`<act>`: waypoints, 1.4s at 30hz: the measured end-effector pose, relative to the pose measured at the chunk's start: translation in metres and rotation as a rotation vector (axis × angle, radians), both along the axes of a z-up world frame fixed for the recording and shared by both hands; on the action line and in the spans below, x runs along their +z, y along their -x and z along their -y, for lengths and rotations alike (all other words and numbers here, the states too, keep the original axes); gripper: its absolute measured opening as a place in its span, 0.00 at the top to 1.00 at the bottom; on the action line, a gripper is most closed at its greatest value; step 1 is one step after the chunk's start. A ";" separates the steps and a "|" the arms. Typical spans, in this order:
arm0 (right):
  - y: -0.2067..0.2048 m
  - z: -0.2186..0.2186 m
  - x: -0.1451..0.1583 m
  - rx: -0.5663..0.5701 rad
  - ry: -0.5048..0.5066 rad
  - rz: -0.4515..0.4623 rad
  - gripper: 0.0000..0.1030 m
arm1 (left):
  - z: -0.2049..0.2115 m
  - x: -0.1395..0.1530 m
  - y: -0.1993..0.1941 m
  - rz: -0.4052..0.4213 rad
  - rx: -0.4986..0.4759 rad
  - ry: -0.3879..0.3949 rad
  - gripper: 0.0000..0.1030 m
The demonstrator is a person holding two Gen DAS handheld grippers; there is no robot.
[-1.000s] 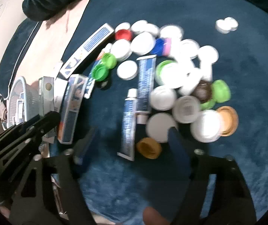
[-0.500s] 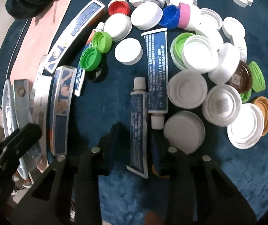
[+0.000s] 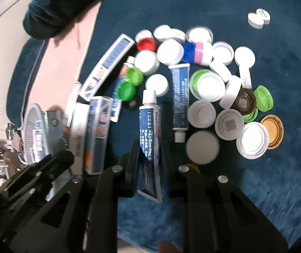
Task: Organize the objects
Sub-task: 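Grasp a blue ointment tube with the right tool while the left tool holds the black box, then carry the black box and tube over the basket and open both tools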
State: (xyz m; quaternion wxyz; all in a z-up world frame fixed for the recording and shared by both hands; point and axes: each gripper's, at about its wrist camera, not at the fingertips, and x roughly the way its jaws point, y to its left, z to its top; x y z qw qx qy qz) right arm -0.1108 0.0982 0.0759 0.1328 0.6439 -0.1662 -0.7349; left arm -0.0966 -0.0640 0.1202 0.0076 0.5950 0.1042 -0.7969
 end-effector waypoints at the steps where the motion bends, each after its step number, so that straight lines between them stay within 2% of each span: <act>1: 0.000 0.002 0.005 0.002 0.003 -0.009 0.82 | 0.001 0.003 -0.002 -0.005 0.003 0.001 0.82; 7: 0.000 0.027 0.033 0.046 0.023 -0.071 0.82 | 0.014 0.019 -0.013 -0.032 0.025 0.037 0.82; 11: 0.001 0.062 0.046 0.084 0.033 -0.112 0.82 | 0.036 0.027 -0.024 -0.048 0.067 0.053 0.82; 20: -0.013 0.135 0.065 0.176 0.080 -0.159 0.82 | 0.134 0.046 -0.065 -0.083 0.273 0.031 0.82; 27: -0.024 0.197 0.072 0.248 0.137 -0.164 0.82 | 0.205 0.045 -0.095 -0.065 0.431 0.058 0.82; 33: -0.030 0.244 0.064 0.287 0.207 -0.133 0.81 | 0.237 0.034 -0.104 -0.032 0.468 0.059 0.82; 35: -0.031 0.253 0.057 0.293 0.246 -0.099 0.80 | 0.238 0.031 -0.106 -0.029 0.457 0.083 0.64; 36: -0.031 0.256 0.052 0.294 0.263 -0.073 0.79 | 0.239 0.032 -0.108 -0.039 0.452 0.085 0.50; 37: -0.031 0.257 0.050 0.292 0.271 -0.063 0.79 | 0.238 0.035 -0.109 -0.047 0.446 0.082 0.43; 40: -0.031 0.255 0.048 0.289 0.235 -0.072 0.76 | 0.238 0.038 -0.113 -0.056 0.440 0.091 0.28; 41: -0.031 0.253 0.048 0.286 0.224 -0.075 0.72 | 0.240 0.038 -0.114 -0.052 0.450 0.103 0.27; 42: -0.030 0.250 0.047 0.276 0.195 -0.079 0.57 | 0.241 0.039 -0.115 -0.051 0.460 0.104 0.27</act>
